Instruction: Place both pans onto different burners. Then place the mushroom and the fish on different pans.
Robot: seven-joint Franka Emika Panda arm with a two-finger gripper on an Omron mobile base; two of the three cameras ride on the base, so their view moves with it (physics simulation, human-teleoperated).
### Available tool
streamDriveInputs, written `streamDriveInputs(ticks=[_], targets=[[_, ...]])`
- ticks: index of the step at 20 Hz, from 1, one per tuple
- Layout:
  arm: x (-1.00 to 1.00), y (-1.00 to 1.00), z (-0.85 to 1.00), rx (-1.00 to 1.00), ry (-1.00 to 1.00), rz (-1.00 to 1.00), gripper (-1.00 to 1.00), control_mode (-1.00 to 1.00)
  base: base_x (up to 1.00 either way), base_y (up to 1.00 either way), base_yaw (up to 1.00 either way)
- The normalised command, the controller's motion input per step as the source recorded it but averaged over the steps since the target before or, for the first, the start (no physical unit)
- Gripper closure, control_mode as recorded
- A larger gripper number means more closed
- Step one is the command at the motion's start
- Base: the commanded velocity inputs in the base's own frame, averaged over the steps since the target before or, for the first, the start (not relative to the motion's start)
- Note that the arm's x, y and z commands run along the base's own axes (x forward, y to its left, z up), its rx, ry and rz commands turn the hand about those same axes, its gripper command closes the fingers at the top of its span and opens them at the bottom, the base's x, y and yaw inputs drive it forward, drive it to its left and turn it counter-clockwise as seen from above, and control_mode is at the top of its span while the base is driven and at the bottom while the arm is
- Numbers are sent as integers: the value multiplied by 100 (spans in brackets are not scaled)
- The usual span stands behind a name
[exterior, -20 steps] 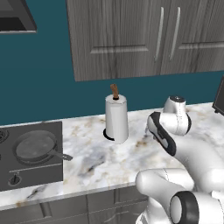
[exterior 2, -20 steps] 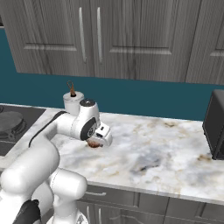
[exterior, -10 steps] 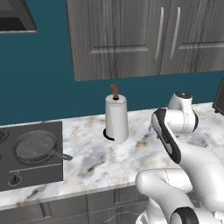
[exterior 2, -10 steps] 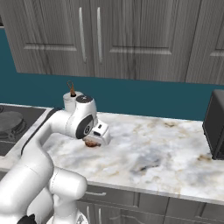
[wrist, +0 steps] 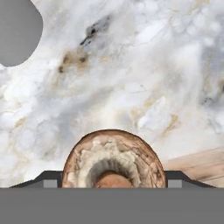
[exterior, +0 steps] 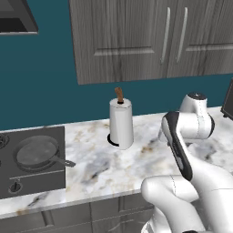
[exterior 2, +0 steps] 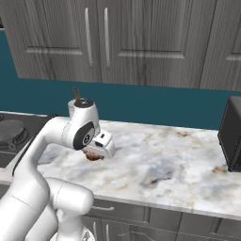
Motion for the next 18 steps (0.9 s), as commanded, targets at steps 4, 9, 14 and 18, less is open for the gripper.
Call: streamDriveInputs(ticks=[4, 9, 14, 18], targets=[[-39, 4, 18, -1, 1, 0, 100, -100, 0, 0, 0], [-36, 1, 21, 0, 0, 0, 100, -100, 0, 0, 0], [-31, 5, 19, 0, 1, 0, 100, -100, 0, 0, 0], [-23, 6, 14, 0, 1, 0, 100, -100, 0, 0, 0]])
